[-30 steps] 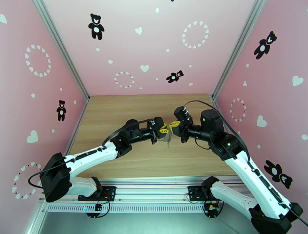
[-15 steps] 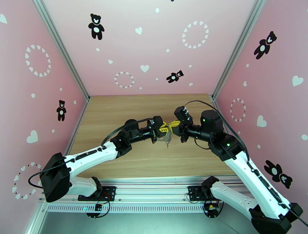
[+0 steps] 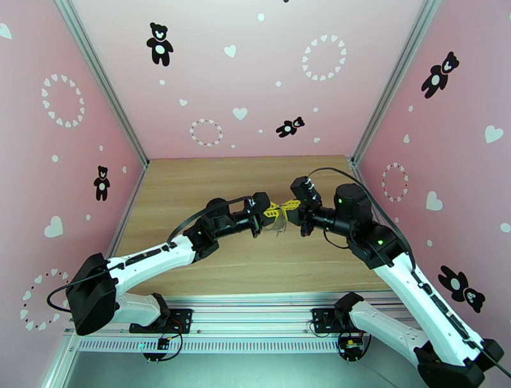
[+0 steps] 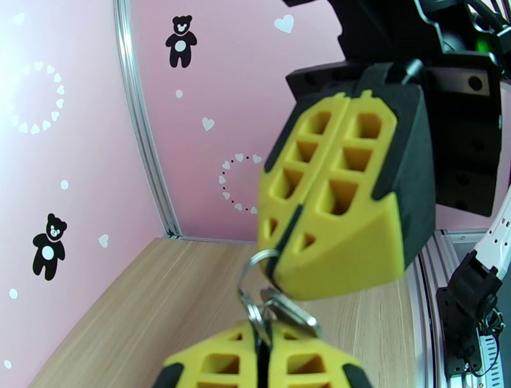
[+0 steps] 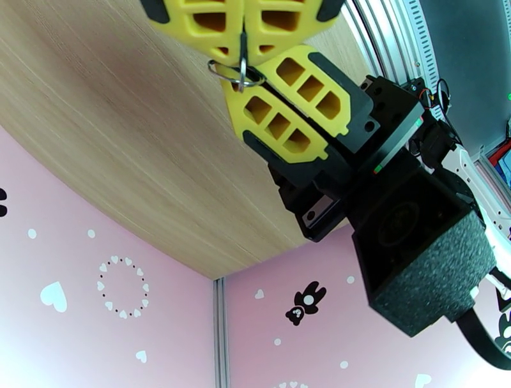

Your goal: Remove the keys from the keyring

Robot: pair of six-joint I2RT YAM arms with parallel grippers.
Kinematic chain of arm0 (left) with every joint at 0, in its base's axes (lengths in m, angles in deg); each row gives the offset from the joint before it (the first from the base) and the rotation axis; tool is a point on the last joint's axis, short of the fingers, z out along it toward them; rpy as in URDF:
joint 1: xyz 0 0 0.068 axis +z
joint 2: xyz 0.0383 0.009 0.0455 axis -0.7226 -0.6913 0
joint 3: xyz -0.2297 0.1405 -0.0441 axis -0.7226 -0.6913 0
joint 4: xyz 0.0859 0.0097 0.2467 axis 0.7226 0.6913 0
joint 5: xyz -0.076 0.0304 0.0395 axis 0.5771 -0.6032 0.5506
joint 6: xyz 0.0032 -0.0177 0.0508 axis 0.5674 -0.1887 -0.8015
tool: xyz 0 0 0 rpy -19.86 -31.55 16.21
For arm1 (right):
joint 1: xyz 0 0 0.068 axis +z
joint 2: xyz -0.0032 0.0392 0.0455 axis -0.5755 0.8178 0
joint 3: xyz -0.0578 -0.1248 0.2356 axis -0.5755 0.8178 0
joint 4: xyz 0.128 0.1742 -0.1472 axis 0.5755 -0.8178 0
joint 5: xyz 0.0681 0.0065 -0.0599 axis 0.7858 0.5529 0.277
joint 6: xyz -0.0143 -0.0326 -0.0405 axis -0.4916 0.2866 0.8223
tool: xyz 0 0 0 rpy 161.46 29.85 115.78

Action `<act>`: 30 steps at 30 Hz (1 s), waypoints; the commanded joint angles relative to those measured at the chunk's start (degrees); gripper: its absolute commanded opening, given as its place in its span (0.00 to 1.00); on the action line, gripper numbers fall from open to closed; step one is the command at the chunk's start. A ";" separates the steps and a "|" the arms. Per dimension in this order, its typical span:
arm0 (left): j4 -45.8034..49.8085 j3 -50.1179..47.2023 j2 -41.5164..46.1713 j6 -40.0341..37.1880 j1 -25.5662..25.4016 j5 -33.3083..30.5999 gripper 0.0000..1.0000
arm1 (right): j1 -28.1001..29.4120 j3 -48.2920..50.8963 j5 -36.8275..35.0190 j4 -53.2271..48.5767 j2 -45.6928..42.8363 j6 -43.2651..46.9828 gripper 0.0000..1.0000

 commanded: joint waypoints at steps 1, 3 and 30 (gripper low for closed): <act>-0.88 -1.12 1.40 0.20 0.56 -2.71 0.02 | -0.14 0.17 -2.11 1.42 -2.15 -0.36 0.00; -0.75 -1.20 1.61 -0.01 0.56 -2.32 0.02 | -0.18 -0.12 -3.56 1.05 -1.99 -0.68 0.00; 2.28 2.81 2.18 5.57 0.65 -8.77 0.00 | -0.23 3.42 8.72 0.40 -3.65 8.45 0.00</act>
